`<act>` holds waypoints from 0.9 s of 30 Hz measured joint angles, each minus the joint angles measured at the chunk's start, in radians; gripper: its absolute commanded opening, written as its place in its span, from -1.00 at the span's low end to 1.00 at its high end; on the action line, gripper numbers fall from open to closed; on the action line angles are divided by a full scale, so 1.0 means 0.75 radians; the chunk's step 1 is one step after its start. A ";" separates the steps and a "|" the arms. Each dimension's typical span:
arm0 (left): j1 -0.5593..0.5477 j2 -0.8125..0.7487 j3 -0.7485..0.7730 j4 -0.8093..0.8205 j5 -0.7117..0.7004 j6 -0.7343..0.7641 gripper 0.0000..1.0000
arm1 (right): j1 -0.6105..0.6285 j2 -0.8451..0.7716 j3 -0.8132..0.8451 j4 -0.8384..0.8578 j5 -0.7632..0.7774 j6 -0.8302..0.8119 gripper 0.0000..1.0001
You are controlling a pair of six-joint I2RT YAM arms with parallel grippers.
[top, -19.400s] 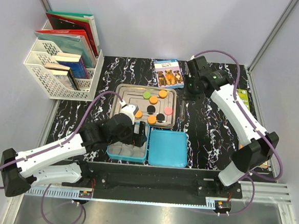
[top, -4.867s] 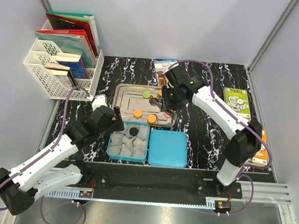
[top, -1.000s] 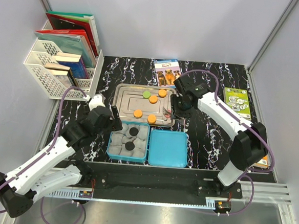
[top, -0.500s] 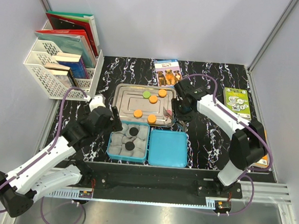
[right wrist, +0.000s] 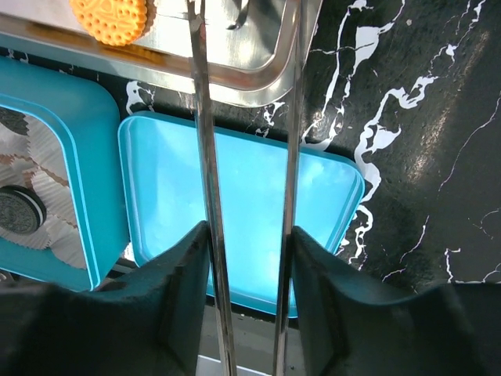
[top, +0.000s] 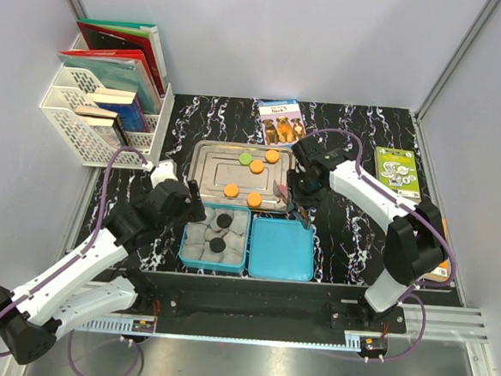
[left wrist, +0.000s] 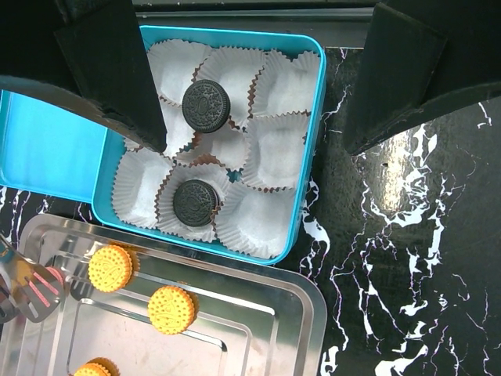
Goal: Pack the cookies
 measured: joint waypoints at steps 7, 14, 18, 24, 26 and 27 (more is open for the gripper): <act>0.000 0.000 0.000 0.006 0.005 0.000 0.98 | 0.000 -0.001 -0.017 -0.004 -0.028 0.007 -0.49; 0.000 0.001 0.000 0.008 0.006 0.001 0.98 | 0.000 -0.002 0.005 -0.026 -0.027 0.007 -0.66; 0.000 0.001 0.000 0.008 0.006 0.000 0.98 | 0.000 -0.011 0.042 -0.058 -0.027 0.007 -0.70; 0.000 0.000 0.000 0.008 0.006 0.000 0.98 | 0.000 -0.040 0.119 -0.095 -0.020 0.007 -0.73; 0.000 0.001 0.000 0.008 0.006 0.001 0.98 | 0.000 -0.050 0.149 -0.113 -0.021 0.007 -0.72; 0.000 0.000 0.000 0.008 0.006 0.000 0.98 | 0.000 -0.054 0.165 -0.122 -0.023 0.007 -0.73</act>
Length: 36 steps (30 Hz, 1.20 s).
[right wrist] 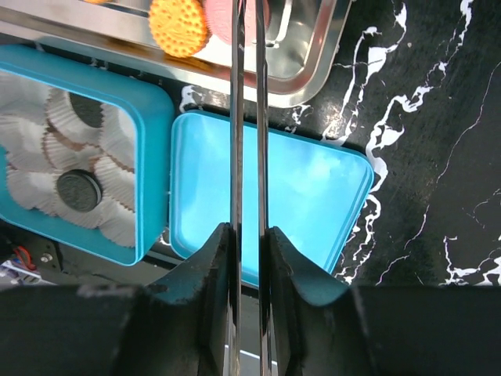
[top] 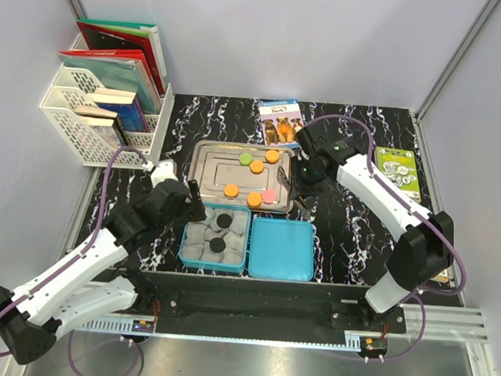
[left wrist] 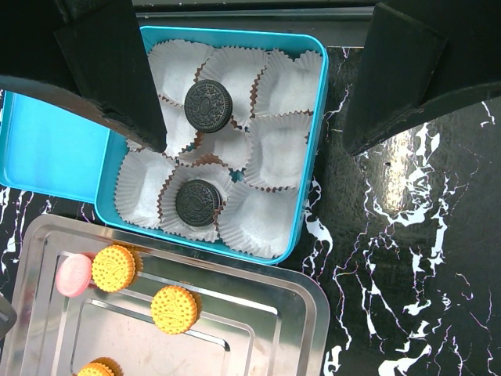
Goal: Pack the cookies
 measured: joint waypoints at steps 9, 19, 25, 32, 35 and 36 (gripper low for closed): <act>0.000 0.012 0.000 0.001 0.004 0.000 0.98 | 0.000 -0.030 0.083 -0.035 -0.012 0.000 -0.51; 0.000 0.015 0.000 0.008 0.006 0.000 0.98 | 0.045 -0.030 -0.032 -0.027 -0.078 0.000 -0.07; 0.000 0.018 0.000 0.023 0.014 -0.002 0.98 | 0.091 -0.056 -0.057 -0.037 -0.077 0.005 0.02; 0.000 0.030 0.000 0.030 0.031 -0.006 0.98 | 0.097 -0.102 -0.071 -0.035 -0.064 0.005 0.10; 0.000 0.030 0.000 0.030 0.036 -0.005 0.98 | 0.097 -0.102 -0.086 -0.035 -0.054 0.005 0.10; 0.000 0.030 0.000 0.031 0.036 -0.006 0.98 | 0.097 -0.101 -0.093 -0.034 -0.047 0.004 0.10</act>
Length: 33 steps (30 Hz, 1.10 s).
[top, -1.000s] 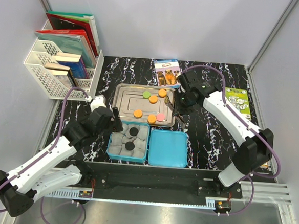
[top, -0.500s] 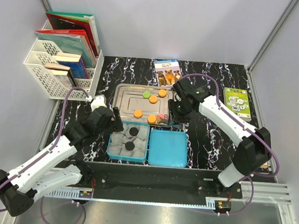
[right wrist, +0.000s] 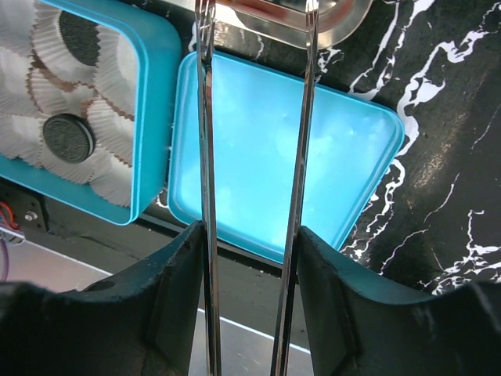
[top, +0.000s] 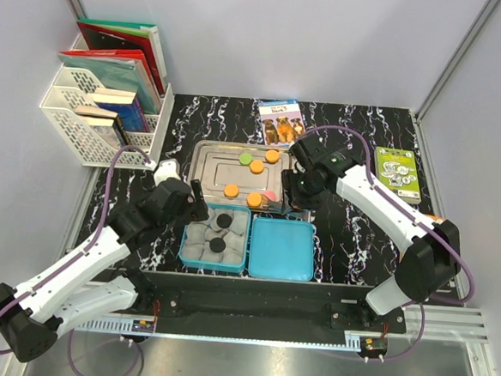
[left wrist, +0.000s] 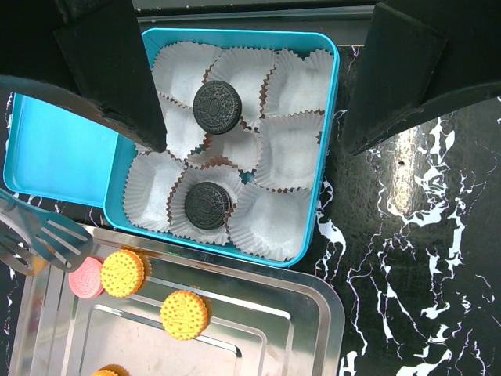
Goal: Pack the cookies
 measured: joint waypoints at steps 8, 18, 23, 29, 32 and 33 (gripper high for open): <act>0.000 0.000 0.000 0.000 0.004 0.001 0.98 | 0.000 0.054 -0.027 0.013 0.020 -0.019 0.11; 0.000 0.000 0.000 0.000 0.003 0.001 0.98 | 0.000 0.166 -0.019 0.051 0.041 -0.045 0.09; 0.000 0.000 0.000 -0.001 0.003 0.001 0.98 | 0.000 0.202 -0.007 0.058 0.038 -0.045 0.07; 0.000 0.000 0.000 -0.001 0.003 0.001 0.98 | 0.010 0.207 0.010 0.060 0.038 -0.045 -0.05; 0.000 0.002 0.000 0.000 0.003 0.001 0.98 | 0.023 0.212 0.010 0.060 0.038 -0.048 -0.30; 0.000 0.003 0.000 -0.001 0.003 0.001 0.98 | 0.025 0.216 0.010 0.060 0.038 -0.046 -0.38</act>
